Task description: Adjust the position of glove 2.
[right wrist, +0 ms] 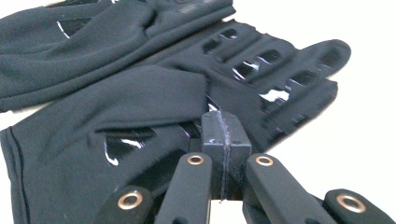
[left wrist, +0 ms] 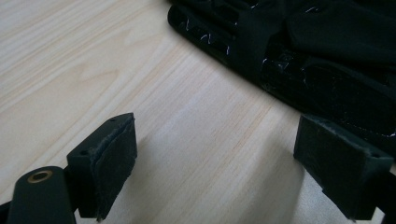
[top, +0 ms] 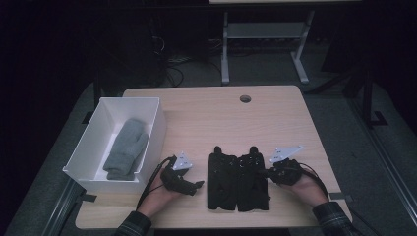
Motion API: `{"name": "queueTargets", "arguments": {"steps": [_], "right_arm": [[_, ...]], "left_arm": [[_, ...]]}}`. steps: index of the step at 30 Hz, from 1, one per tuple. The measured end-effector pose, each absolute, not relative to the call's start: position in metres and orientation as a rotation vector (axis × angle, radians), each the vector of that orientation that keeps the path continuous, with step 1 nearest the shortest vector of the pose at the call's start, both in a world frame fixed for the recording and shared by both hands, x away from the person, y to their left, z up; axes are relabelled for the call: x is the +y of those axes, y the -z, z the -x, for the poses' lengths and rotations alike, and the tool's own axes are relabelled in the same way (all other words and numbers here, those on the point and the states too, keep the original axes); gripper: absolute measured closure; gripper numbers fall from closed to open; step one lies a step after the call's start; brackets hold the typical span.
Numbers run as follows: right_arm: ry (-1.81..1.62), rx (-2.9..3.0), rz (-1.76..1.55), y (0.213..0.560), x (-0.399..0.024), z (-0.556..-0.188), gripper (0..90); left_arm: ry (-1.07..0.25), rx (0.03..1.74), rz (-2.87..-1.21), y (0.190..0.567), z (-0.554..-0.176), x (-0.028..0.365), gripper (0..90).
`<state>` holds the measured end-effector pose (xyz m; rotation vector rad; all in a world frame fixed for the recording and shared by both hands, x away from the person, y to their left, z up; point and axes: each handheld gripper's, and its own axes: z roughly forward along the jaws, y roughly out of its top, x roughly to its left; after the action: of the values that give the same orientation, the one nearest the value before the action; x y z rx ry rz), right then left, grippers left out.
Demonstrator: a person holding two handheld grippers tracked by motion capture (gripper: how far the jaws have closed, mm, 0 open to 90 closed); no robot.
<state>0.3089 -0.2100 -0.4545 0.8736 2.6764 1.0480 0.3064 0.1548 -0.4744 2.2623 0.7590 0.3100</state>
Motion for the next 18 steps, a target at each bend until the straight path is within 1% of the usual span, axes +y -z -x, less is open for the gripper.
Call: {"name": "queueTargets", "arguments": {"steps": [3,4,8,9,11,13,14,18], "right_arm": [[-1.044,2.665,-0.9,0.456,-0.221,-0.308,90.0],[-1.037,2.667,-0.916,0.457,-0.225,-0.307,90.0],[-1.043,2.666,-0.926,0.457,-0.228,-0.308,90.0],[-1.045,2.668,-0.919,0.457,-0.227,-0.308,90.0],[-1.031,2.681,-0.907,0.458,-0.225,-0.308,90.0],[-1.019,2.684,-0.896,0.46,-0.225,-0.308,90.0],[-1.019,2.69,-0.895,0.461,-0.225,-0.308,90.0],[-1.01,2.697,-0.9,0.46,-0.226,-0.308,90.0]], "left_arm": [[-0.279,0.777,-2.263,0.469,-0.308,0.152,15.3],[-0.273,0.777,-2.255,0.467,-0.308,0.15,17.8],[-0.242,0.774,-2.202,0.455,-0.31,0.145,32.6],[-0.235,0.78,-2.201,0.454,-0.312,0.143,36.8],[-0.206,0.794,-2.198,0.452,-0.317,0.137,41.5],[-0.199,0.794,-2.211,0.453,-0.32,0.133,49.1],[-0.174,0.809,-2.223,0.456,-0.322,0.127,52.2],[-0.144,0.827,-2.252,0.461,-0.323,0.123,57.8]]}}
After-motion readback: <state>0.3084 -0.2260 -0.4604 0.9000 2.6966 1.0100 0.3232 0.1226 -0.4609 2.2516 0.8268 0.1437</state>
